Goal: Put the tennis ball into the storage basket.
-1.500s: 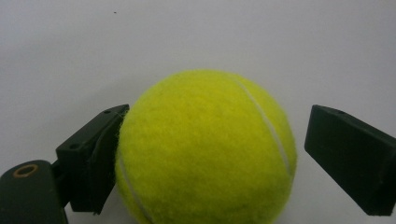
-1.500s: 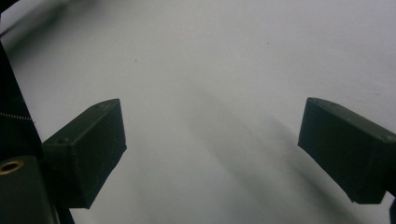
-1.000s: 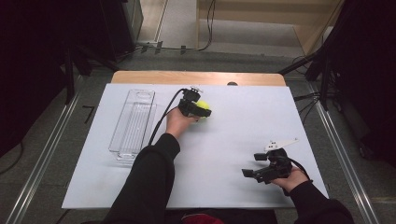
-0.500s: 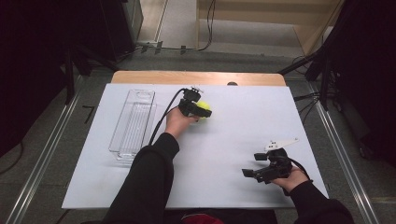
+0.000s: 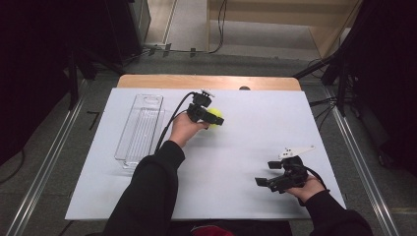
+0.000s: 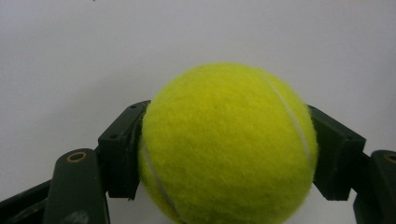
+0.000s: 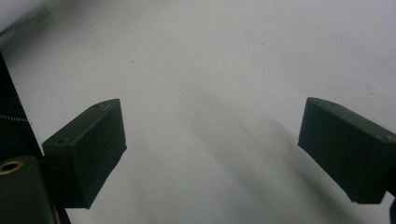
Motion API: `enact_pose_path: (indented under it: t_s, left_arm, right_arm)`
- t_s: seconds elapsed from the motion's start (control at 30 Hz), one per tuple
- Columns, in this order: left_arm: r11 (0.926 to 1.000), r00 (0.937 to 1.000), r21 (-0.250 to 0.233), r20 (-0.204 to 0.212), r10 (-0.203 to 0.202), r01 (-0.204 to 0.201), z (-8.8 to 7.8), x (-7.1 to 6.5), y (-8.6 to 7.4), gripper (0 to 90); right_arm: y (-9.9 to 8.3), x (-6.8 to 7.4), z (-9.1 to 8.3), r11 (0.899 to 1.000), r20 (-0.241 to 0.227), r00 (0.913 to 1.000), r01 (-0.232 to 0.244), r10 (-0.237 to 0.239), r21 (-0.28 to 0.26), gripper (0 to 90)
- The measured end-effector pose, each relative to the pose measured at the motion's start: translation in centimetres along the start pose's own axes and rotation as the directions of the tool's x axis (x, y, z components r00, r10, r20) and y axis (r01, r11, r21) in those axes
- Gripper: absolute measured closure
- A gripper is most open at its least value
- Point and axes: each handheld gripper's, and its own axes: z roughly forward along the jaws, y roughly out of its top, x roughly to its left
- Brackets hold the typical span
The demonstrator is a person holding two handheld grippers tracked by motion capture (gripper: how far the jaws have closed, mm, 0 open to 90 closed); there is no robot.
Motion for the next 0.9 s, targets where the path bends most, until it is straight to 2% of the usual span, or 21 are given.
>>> enact_pose_path:
  t_s: [0.2,0.47,0.6,0.9]
  left_arm:
    - [0.9998,0.9997,0.018,0.024,-0.002,0.001,-0.6,-0.6,-0.4,26.3]
    - [0.9998,0.9976,0.016,0.068,-0.01,0.009,-1.7,-1.4,-1.1,26.3]
    - [0.9996,0.9969,0.021,0.076,0.017,-0.018,-2.5,-1.8,-1.4,26.3]
    - [0.9994,0.9943,0.011,0.102,0.03,-0.032,-3.7,-2.8,-2.1,26.3]
  right_arm:
    - [0.0,-0.1,0.0,1.0,0.005,1.0,-0.004,0.004,-0.005,5.8]
    - [0.0,-0.1,-0.1,1.0,0.009,0.9999,-0.008,0.008,-0.008,5.8]
    - [0.0,-0.1,0.0,1.0,0.008,1.0,-0.004,0.004,-0.009,5.8]
    - [0.0,-0.2,-0.1,1.0,0.014,0.9999,-0.008,0.008,-0.014,5.8]
